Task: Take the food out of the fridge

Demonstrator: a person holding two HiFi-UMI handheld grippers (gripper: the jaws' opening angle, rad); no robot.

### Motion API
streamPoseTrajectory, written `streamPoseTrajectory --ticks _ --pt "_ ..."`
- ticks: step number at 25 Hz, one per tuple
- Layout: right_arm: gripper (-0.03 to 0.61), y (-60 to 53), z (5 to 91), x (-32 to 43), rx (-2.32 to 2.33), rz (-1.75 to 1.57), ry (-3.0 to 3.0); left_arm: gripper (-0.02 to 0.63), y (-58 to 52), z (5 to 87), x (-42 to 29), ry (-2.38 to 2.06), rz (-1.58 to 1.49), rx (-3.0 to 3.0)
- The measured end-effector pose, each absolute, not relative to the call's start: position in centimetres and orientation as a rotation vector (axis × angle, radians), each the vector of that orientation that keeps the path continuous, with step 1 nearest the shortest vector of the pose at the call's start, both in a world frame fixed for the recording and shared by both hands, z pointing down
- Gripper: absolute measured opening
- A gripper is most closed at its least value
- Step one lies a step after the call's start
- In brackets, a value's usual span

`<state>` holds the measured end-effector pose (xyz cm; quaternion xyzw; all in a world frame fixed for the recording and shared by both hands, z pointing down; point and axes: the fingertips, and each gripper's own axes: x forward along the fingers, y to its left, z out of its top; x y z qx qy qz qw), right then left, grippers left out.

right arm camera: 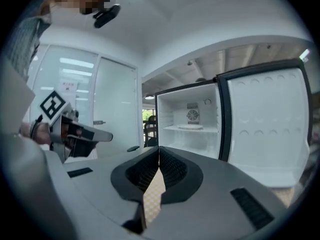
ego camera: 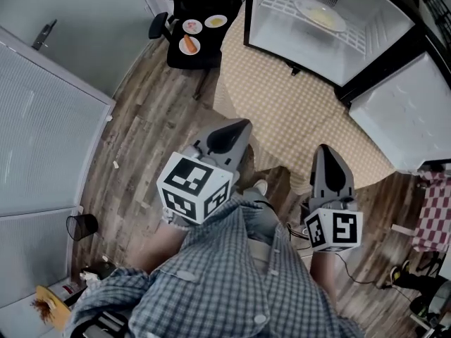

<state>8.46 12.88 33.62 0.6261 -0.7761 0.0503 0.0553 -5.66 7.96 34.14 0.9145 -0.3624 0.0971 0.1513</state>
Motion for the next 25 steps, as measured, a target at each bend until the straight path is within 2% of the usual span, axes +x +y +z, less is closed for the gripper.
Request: streamPoseTrajectory --ticks 6,25 --pt "0.009 9.4 32.1 8.4 1.692 -0.16 -2.331 0.006 5.0 33.2 -2.2 -1.056 0.261 2.616" --pt "0.009 3.4 32.2 14.9 1.689 -0.066 -2.368 0.006 -0.5 31.4 3.0 -1.118 0.156 2.603"
